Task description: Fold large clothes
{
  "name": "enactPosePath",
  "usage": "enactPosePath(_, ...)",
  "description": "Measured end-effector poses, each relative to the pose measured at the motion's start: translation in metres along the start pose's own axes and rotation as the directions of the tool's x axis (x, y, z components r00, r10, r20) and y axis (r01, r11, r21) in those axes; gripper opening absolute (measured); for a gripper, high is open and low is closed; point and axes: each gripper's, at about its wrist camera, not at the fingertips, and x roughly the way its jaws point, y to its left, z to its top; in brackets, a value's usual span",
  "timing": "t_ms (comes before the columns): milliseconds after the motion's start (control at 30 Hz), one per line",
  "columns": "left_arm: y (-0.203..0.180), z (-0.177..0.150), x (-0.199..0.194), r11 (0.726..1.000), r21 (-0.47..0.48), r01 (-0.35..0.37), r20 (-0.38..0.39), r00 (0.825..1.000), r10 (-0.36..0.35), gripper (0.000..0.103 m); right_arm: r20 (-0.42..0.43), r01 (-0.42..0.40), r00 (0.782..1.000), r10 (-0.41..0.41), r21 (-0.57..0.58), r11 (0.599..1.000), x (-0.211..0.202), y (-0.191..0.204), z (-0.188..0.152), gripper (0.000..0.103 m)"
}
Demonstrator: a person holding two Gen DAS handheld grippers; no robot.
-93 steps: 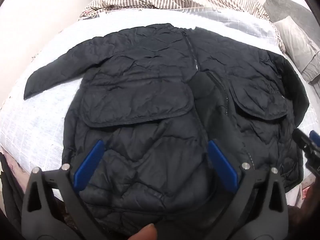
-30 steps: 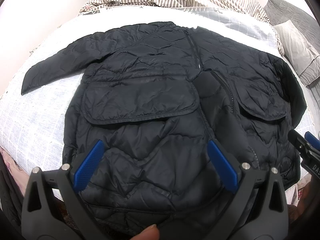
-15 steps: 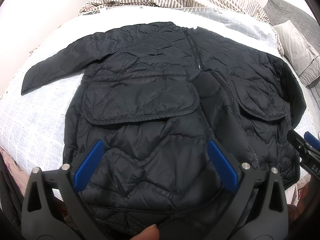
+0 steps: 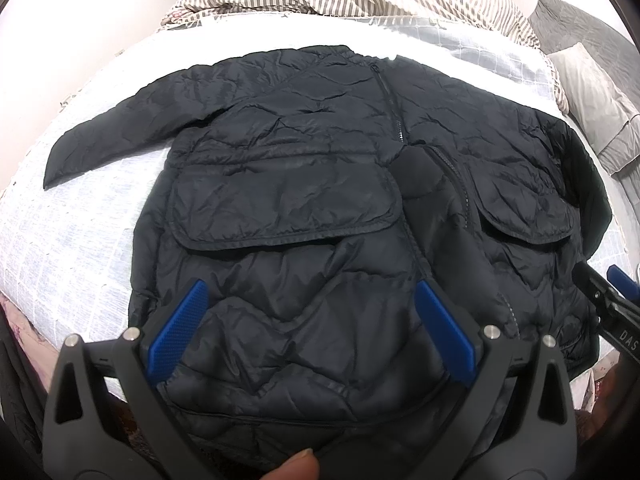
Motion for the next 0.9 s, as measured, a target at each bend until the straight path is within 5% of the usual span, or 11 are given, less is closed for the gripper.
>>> enactPosePath(600, 0.007, 0.005, -0.004, 1.0, -0.007, 0.004, 0.019, 1.0, -0.004, 0.102, -0.013, 0.014, 1.0, -0.014, 0.003, 1.0, 0.01, 0.004, 0.004, 0.103)
enactPosePath(900, 0.014, 0.034, -0.027, 0.997, 0.073, -0.027, 0.212, 0.977, 0.011, 0.103, 0.051, 0.036, 0.998, -0.03, -0.116, 0.993, 0.012, 0.01, 0.03, 0.103)
